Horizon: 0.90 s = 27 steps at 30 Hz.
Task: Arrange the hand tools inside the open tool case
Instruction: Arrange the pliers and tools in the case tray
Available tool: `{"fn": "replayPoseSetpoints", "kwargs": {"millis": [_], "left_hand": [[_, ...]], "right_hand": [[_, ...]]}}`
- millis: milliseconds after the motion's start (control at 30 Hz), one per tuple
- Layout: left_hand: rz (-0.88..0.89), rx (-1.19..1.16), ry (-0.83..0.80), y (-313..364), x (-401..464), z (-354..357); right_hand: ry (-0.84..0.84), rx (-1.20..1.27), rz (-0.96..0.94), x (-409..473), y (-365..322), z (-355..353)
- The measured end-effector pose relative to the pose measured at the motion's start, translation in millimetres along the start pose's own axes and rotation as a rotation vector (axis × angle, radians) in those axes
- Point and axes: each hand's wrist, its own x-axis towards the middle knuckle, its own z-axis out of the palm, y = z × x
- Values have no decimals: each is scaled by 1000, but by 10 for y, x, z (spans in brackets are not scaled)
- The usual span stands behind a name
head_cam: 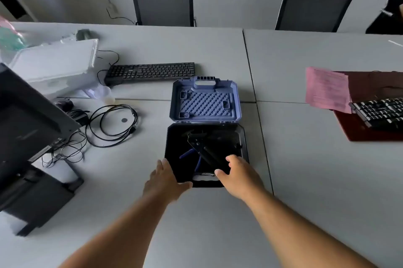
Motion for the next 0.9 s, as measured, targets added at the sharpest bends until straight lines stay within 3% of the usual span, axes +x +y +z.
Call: {"fn": "replayPoseSetpoints", "kwargs": {"millis": [133, 300, 667, 900], "left_hand": [[-70, 49, -55, 15, 175, 105], [-44, 93, 10, -5, 203, 181], [-49, 129, 34, 0, 215, 199], [-32, 166, 41, 8, 214, 185]], "right_hand": [[-32, -32, 23, 224, 46, 54], [-45, -94, 28, 387, 60, 164], [5, -218, 77, 750, -108, 515], [69, -175, 119, 825, -132, 626]]}}
